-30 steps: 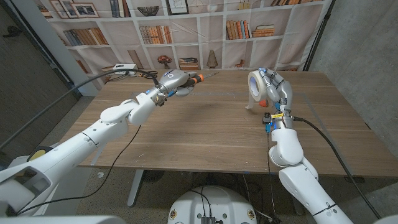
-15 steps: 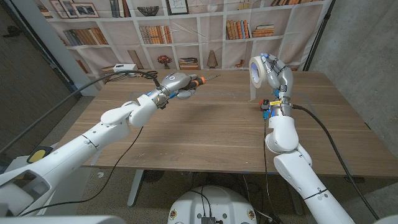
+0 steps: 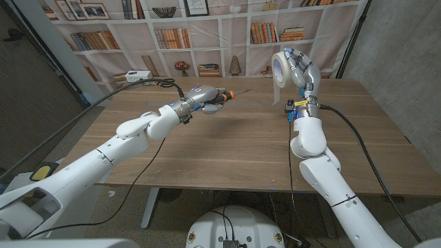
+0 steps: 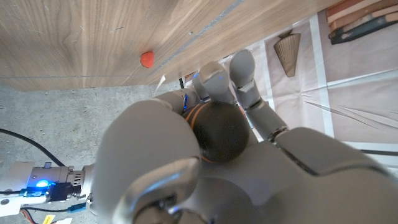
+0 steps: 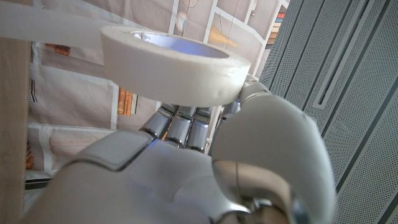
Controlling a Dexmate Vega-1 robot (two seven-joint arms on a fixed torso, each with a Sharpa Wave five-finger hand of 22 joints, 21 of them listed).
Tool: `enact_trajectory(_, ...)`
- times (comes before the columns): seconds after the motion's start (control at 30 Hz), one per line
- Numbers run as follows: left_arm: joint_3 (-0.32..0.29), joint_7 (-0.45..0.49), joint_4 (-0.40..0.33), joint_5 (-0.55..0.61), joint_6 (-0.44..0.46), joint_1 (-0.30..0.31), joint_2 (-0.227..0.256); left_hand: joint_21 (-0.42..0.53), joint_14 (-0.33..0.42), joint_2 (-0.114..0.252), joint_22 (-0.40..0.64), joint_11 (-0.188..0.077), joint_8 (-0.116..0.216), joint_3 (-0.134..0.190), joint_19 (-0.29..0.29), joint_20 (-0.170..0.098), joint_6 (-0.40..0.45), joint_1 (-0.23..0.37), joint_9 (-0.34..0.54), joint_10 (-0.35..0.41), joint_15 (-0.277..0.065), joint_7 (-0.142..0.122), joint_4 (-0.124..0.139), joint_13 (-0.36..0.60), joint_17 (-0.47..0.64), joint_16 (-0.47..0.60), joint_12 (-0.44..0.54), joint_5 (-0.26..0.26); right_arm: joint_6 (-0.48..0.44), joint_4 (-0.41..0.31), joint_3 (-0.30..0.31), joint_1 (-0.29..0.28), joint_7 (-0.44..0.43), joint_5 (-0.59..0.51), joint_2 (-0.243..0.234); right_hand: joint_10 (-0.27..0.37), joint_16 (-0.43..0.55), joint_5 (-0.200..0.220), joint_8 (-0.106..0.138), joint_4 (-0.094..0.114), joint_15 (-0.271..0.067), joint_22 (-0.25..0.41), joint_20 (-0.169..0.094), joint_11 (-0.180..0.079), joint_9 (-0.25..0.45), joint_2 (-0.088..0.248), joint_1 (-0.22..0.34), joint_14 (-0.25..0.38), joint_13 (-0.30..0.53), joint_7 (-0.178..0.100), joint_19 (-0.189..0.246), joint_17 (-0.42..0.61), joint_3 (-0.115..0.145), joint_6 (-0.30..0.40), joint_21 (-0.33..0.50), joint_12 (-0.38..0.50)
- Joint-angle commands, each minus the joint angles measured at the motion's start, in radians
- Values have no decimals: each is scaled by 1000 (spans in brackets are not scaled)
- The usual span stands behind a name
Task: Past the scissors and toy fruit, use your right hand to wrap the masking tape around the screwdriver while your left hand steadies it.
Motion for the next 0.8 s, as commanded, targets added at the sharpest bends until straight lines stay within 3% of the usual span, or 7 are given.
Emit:
enact_trajectory(0.03,46,-81,44,-24,-17,-47,-54,8,7,12,5,0,7,28,-3,-86,-3,-6,3,-2,-1,3,22,3,7,8,10,3,-21,20,-42,68,27,10,0,48,10,6,-3,10,-148,-2,-27,-49,4,60,66,-5,1,76,-3,0,2,88,12,-3)
enact_trajectory(0.37,77,-81,99,-24,-37,-81,-105,3,6,13,-4,-2,12,28,1,-86,-5,-8,0,-1,-2,4,21,4,3,10,14,2,0,23,-79,100,60,14,-11,49,19,5,-6,13,-148,-7,-27,-48,4,60,67,-6,1,77,-7,0,3,90,27,-4)
enact_trajectory(0.8,111,-63,182,-28,-61,-121,-161,6,6,16,4,3,20,31,-1,-85,-9,-12,-4,-1,-2,2,21,-6,4,16,14,0,-16,-18,-107,100,70,14,-23,48,27,4,-9,15,-148,-13,-28,-50,4,60,68,-7,2,78,-9,-1,4,92,43,-4)
